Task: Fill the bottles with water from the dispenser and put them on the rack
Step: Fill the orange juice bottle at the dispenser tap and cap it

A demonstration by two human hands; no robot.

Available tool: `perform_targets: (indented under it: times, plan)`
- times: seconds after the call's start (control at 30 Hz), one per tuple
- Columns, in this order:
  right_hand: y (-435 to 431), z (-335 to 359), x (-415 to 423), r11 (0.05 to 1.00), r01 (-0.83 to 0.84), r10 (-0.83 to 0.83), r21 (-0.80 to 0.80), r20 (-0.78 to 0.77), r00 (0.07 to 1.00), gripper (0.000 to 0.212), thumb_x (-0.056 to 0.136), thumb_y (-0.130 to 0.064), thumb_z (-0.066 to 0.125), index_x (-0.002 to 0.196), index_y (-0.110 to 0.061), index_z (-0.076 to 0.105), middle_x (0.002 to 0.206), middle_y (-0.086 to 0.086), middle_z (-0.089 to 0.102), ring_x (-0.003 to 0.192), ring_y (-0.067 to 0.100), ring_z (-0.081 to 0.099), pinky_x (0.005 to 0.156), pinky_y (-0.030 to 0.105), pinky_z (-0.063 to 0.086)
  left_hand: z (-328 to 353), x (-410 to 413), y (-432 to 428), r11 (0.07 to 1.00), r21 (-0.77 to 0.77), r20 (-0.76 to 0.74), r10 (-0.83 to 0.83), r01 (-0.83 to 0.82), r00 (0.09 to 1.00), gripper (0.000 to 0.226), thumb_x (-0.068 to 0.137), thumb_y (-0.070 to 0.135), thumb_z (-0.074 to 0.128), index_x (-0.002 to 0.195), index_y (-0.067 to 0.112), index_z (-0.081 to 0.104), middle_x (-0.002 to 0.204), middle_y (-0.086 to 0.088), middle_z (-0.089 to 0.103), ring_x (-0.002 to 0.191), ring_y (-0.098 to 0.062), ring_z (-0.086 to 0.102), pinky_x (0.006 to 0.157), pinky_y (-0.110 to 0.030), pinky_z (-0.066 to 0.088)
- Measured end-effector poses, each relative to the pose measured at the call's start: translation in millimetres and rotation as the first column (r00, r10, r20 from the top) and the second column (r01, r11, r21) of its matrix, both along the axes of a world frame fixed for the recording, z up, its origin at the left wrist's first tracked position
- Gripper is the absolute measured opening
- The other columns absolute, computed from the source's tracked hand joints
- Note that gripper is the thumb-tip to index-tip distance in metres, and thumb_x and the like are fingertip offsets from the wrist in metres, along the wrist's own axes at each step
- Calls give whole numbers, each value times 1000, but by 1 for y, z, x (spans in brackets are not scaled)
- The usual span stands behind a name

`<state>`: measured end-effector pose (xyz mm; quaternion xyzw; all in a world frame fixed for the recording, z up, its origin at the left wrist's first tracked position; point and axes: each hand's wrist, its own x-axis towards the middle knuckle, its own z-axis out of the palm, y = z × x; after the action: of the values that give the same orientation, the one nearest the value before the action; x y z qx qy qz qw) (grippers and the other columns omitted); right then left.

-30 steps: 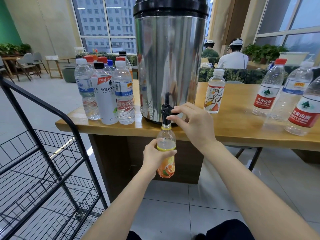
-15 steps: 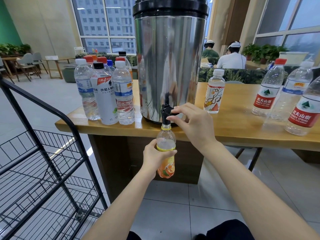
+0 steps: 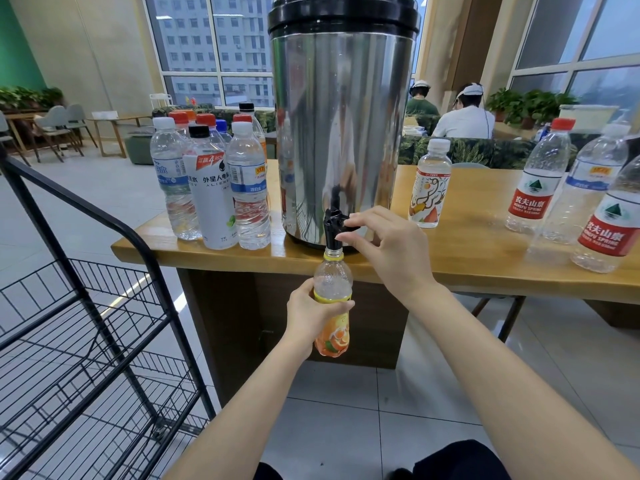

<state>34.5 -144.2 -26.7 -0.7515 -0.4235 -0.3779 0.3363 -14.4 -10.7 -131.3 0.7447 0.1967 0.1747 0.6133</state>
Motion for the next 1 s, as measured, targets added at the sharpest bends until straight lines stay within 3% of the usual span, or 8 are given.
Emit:
perform_targets:
  times: [0.2, 0.37, 0.83, 1.0]
  plan:
    - [-3, -2, 5, 1000, -25, 25, -10, 1, 1000, 23, 88, -29, 69, 104, -13, 73, 99, -2, 70, 76, -1, 51, 61, 21, 49, 2, -1, -1, 1000, -23, -2, -4, 4, 1000, 59, 67, 19, 89, 119, 21, 61, 113, 4, 66, 106, -14, 61, 91, -35, 52]
    - [-4, -3, 7, 999, -39, 39, -19, 27, 999, 20, 88, -22, 69, 105, -11, 72, 100, 1, 70, 87, 14, 66, 66, 33, 56, 2, 0, 0, 1000, -19, -1, -7, 7, 1000, 59, 67, 18, 89, 119, 21, 61, 113, 4, 66, 104, -13, 60, 91, -34, 52]
    - [-1, -5, 12, 997, -79, 78, 16, 69, 995, 30, 94, -31, 54, 103, -9, 72, 98, 1, 69, 85, 16, 66, 64, 37, 55, 1, 1, 1, 999, -50, -14, 4, -4, 1000, 60, 65, 16, 90, 119, 19, 63, 113, 2, 68, 109, -17, 62, 95, -41, 53]
    - [-1, -4, 12, 996, -86, 84, 12, 119, 989, 29, 94, -29, 53, 102, -8, 71, 96, 3, 69, 81, 17, 66, 62, 34, 55, 0, 1, 1, 999, -48, -9, 0, 0, 1000, 63, 67, 17, 89, 123, 20, 61, 116, 2, 67, 110, -15, 60, 90, -34, 50]
